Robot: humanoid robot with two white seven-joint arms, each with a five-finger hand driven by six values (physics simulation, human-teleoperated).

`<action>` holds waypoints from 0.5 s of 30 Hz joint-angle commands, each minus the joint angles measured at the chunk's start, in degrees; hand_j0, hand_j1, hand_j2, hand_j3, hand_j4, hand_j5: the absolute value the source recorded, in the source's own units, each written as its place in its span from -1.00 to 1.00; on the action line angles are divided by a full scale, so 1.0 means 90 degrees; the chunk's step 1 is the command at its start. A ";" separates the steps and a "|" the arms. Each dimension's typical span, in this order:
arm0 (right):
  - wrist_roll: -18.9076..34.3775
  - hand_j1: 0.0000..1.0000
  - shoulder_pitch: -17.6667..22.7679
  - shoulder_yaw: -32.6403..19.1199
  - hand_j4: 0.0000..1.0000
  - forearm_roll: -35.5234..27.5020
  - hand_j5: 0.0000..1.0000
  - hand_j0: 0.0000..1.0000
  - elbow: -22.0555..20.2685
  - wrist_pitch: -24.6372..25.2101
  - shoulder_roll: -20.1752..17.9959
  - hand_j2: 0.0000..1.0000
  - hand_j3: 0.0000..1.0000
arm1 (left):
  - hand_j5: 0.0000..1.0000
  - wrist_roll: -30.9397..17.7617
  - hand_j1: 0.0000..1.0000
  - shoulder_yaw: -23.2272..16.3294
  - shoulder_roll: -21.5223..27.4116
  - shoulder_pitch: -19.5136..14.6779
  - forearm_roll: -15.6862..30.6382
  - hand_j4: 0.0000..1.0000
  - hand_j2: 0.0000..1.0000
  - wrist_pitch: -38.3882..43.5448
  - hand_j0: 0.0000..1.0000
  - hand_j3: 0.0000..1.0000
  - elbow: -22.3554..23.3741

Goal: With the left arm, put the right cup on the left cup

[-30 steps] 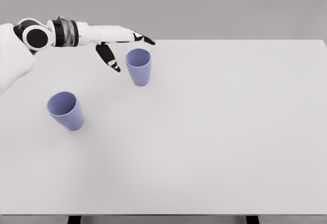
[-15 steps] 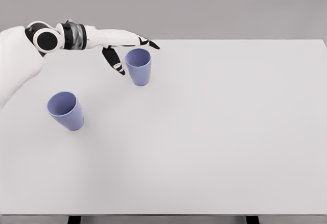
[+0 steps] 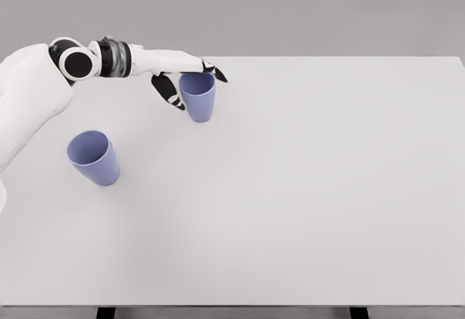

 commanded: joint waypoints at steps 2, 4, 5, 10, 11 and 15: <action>0.0001 1.00 0.0000 0.0000 1.00 0.0002 1.00 1.00 0.0001 -0.0007 0.0000 1.00 1.00 | 0.36 0.0000 0.36 0.0194 0.0043 0.0010 0.0062 0.36 0.36 0.0015 0.36 0.36 0.0008; 0.0001 1.00 0.0000 0.0000 1.00 0.0002 1.00 1.00 0.0001 0.0002 0.0000 1.00 1.00 | 0.36 0.0000 0.36 0.0204 0.0062 0.0010 0.0062 0.36 0.36 0.0015 0.36 0.36 0.0008; 0.0001 1.00 0.0010 0.0000 1.00 0.0002 1.00 1.00 0.0001 -0.0007 0.0000 1.00 1.00 | 0.36 0.0000 0.36 0.0204 0.0062 0.0010 0.0062 0.36 0.36 0.0015 0.36 0.36 0.0008; 0.0001 1.00 0.0010 0.0000 1.00 0.0002 1.00 1.00 0.0001 0.0002 0.0000 1.00 1.00 | 0.33 0.0000 0.33 0.0204 0.0053 0.0059 0.0072 0.33 0.33 0.0015 0.33 0.33 0.0008; 0.0001 1.00 0.0010 0.0000 1.00 0.0002 1.00 1.00 0.0001 0.0002 0.0000 1.00 1.00 | 0.32 0.0000 0.32 0.0204 0.0053 0.0059 0.0072 0.32 0.32 0.0015 0.32 0.32 0.0008; 0.0001 1.00 0.0010 0.0000 1.00 0.0002 1.00 1.00 0.0001 -0.0007 0.0000 1.00 1.00 | 0.31 0.0000 0.31 0.0224 0.0092 0.0068 0.0081 0.31 0.31 0.0015 0.31 0.31 -0.0050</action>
